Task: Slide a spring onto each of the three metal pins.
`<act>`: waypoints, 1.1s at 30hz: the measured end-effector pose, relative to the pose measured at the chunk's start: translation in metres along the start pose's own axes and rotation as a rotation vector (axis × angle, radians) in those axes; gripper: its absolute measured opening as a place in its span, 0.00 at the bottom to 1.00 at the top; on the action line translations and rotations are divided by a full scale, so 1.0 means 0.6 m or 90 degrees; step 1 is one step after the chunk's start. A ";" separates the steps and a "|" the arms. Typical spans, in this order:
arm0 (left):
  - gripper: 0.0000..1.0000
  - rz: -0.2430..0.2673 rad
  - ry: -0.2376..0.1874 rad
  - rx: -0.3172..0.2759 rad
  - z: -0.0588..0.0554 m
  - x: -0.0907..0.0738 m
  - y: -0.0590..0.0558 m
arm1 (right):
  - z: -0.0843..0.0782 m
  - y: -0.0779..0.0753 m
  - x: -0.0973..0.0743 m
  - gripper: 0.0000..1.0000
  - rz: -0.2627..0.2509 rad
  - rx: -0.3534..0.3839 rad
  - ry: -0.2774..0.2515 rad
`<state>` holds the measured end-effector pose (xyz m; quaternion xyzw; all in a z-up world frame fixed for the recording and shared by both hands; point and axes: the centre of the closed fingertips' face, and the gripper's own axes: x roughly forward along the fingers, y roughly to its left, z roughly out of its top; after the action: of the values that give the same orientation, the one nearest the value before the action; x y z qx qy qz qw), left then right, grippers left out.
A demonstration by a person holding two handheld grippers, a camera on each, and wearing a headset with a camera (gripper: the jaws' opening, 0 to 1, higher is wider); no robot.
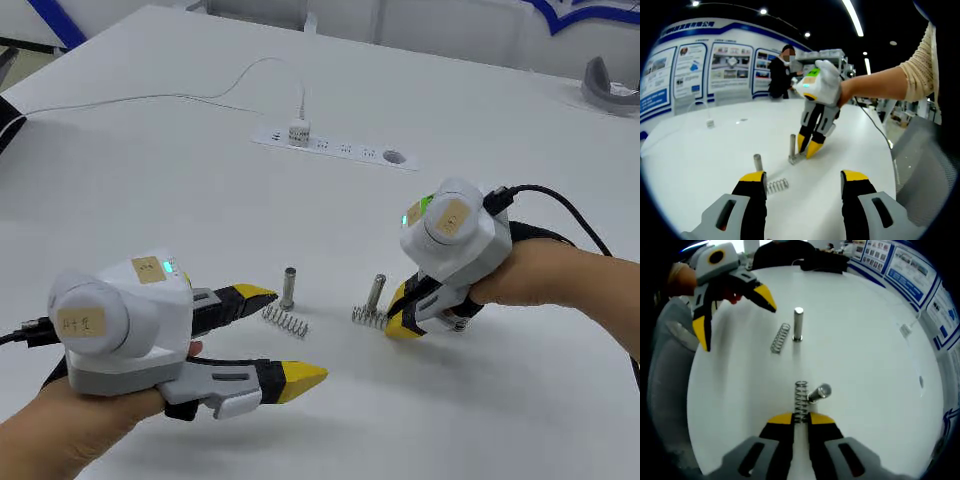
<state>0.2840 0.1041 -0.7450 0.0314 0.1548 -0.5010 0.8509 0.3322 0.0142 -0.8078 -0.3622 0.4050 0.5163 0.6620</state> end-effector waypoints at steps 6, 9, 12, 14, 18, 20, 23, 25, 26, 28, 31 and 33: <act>0.60 -0.001 0.004 0.004 -0.001 0.001 -0.001 | 0.002 0.004 -0.003 0.12 -0.002 -0.004 -0.001; 0.60 -0.003 0.006 0.009 -0.001 0.001 -0.004 | 0.006 0.011 -0.011 0.11 -0.001 -0.010 -0.002; 0.59 -0.006 0.010 0.013 -0.001 0.004 -0.008 | 0.011 0.020 -0.019 0.11 0.005 -0.013 -0.008; 0.59 -0.010 0.011 0.018 0.001 0.006 -0.011 | 0.013 0.027 -0.025 0.11 0.006 -0.019 -0.010; 0.58 -0.017 0.013 0.027 0.005 0.010 -0.017 | 0.018 0.041 -0.038 0.11 0.011 -0.033 -0.012; 0.57 -0.020 0.014 0.032 0.008 0.012 -0.020 | 0.023 0.049 -0.046 0.11 0.013 -0.042 -0.016; 0.54 -0.026 0.017 0.040 0.010 0.016 -0.024 | 0.029 0.063 -0.057 0.11 0.020 -0.062 -0.017; 0.52 -0.032 0.019 0.047 0.011 0.019 -0.028 | 0.036 0.073 -0.065 0.11 0.024 -0.080 -0.018; 0.51 -0.035 0.020 0.051 0.012 0.021 -0.030 | 0.040 0.078 -0.068 0.11 0.026 -0.088 -0.019; 0.49 -0.039 0.021 0.056 0.014 0.022 -0.034 | 0.046 0.084 -0.073 0.11 0.027 -0.100 -0.021; 0.45 -0.044 0.020 0.062 0.018 0.024 -0.037 | 0.059 0.094 -0.081 0.11 0.028 -0.119 -0.028; 0.43 -0.050 0.017 0.067 0.021 0.025 -0.041 | 0.067 0.100 -0.085 0.11 0.032 -0.132 -0.030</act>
<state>0.2727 0.0765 -0.7352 0.0768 0.1403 -0.5410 0.8257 0.2729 0.0428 -0.7485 -0.4057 0.3428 0.5804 0.6172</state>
